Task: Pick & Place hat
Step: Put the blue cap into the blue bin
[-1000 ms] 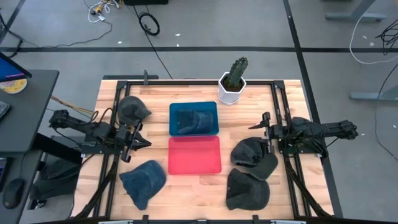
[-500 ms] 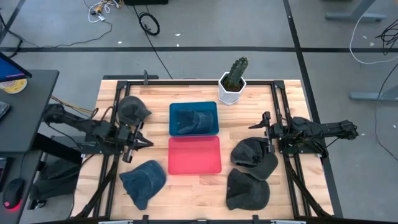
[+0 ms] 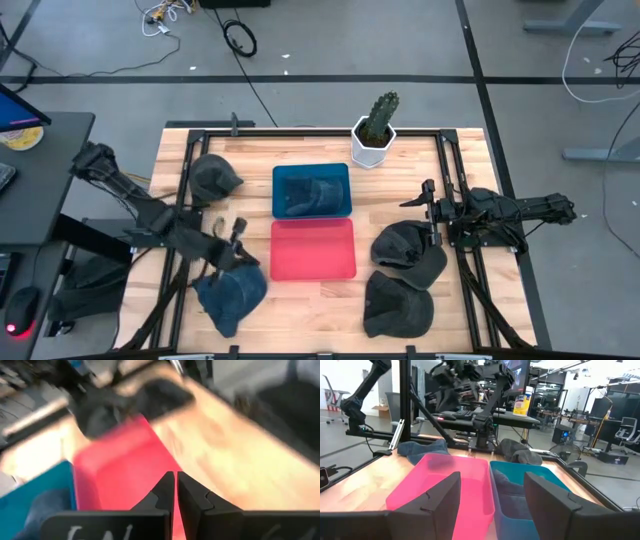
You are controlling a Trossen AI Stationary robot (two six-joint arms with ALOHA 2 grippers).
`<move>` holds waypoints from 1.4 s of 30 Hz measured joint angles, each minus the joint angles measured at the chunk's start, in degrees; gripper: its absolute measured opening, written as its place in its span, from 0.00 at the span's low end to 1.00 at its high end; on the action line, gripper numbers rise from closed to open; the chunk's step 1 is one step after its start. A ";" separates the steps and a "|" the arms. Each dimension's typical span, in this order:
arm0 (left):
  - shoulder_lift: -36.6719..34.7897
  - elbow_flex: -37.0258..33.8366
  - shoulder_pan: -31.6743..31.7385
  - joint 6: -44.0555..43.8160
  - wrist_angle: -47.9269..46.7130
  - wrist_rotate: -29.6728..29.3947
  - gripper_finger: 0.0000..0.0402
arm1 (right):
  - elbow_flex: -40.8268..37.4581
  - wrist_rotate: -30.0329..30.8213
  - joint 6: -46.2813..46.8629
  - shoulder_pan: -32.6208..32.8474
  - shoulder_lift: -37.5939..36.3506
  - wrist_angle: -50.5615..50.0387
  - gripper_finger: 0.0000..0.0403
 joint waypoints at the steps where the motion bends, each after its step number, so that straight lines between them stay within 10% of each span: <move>1: 1.79 1.72 -1.07 0.00 -3.15 -0.02 0.06 | 0.00 -0.02 -0.01 0.00 0.00 0.00 0.55; 12: 18.24 19.64 -9.68 -11.56 -32.69 1.22 0.06 | 0.02 -0.02 -0.02 0.00 0.00 0.00 0.55; 26: 34.26 31.26 -10.27 -13.32 -38.84 11.76 0.07 | 0.02 -0.04 -0.02 0.00 0.00 -0.02 0.55; 42: 40.44 31.19 -9.66 -17.39 -45.31 12.92 0.58 | 0.02 -0.03 -0.02 0.00 0.00 -0.02 0.55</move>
